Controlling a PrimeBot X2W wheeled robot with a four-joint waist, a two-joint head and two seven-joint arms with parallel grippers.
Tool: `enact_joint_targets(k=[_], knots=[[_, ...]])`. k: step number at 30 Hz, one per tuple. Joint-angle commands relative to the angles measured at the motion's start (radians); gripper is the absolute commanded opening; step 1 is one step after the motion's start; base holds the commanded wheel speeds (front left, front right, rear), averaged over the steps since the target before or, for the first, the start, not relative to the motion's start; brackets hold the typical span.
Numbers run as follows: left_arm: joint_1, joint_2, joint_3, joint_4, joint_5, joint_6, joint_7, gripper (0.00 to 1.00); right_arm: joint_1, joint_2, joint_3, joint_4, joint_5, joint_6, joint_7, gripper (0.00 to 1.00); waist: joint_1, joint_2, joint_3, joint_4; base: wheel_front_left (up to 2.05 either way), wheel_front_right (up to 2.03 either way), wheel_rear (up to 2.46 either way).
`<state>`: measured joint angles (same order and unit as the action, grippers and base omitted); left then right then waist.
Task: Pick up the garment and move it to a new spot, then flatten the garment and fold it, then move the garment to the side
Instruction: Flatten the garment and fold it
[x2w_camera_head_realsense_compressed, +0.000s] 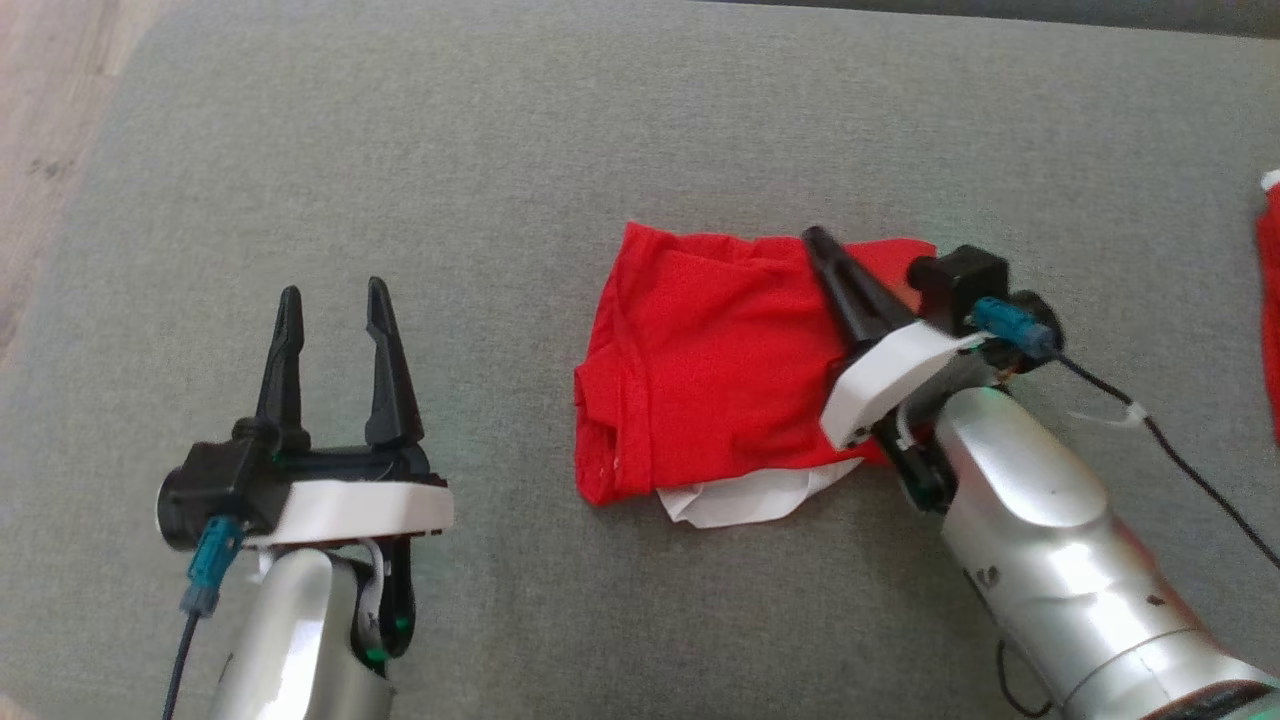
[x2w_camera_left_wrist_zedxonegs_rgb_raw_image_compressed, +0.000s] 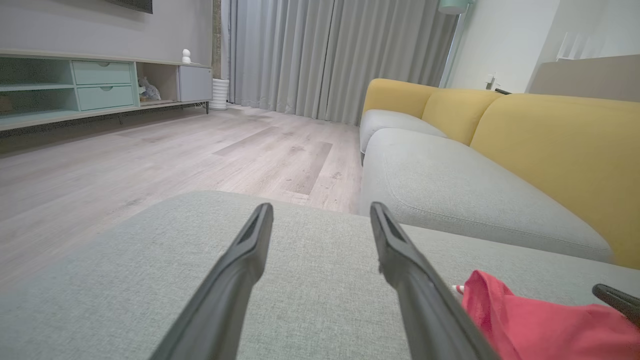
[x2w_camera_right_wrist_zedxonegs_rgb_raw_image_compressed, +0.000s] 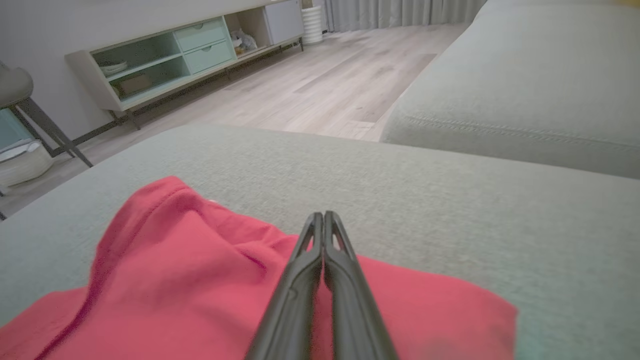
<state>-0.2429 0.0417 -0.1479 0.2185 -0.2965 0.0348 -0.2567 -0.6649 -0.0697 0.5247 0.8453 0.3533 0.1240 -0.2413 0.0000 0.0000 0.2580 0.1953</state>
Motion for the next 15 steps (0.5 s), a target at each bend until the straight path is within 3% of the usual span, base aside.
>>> enact_joint_targets(k=[1,5,15], knots=[[-0.03,0.009,0.036,-0.036,0.012,-0.002,-0.005,1.0,-0.004,0.019,-0.035,-0.015,-0.048,0.007,-0.016,0.0,0.0,0.0,0.0,-0.01,0.0,0.0,0.0],[-0.036,0.009,0.029,-0.036,0.012,-0.006,-0.005,1.0,0.019,0.019,-0.094,-0.022,-0.091,0.007,-0.019,0.0,0.0,0.0,0.006,-0.016,0.0,0.0,0.0],[-0.033,0.009,0.039,-0.03,0.024,-0.011,-0.005,1.0,0.047,0.019,-0.089,0.031,-0.078,0.007,-0.005,0.0,0.0,0.0,-0.011,-0.042,0.0,0.0,0.0]])
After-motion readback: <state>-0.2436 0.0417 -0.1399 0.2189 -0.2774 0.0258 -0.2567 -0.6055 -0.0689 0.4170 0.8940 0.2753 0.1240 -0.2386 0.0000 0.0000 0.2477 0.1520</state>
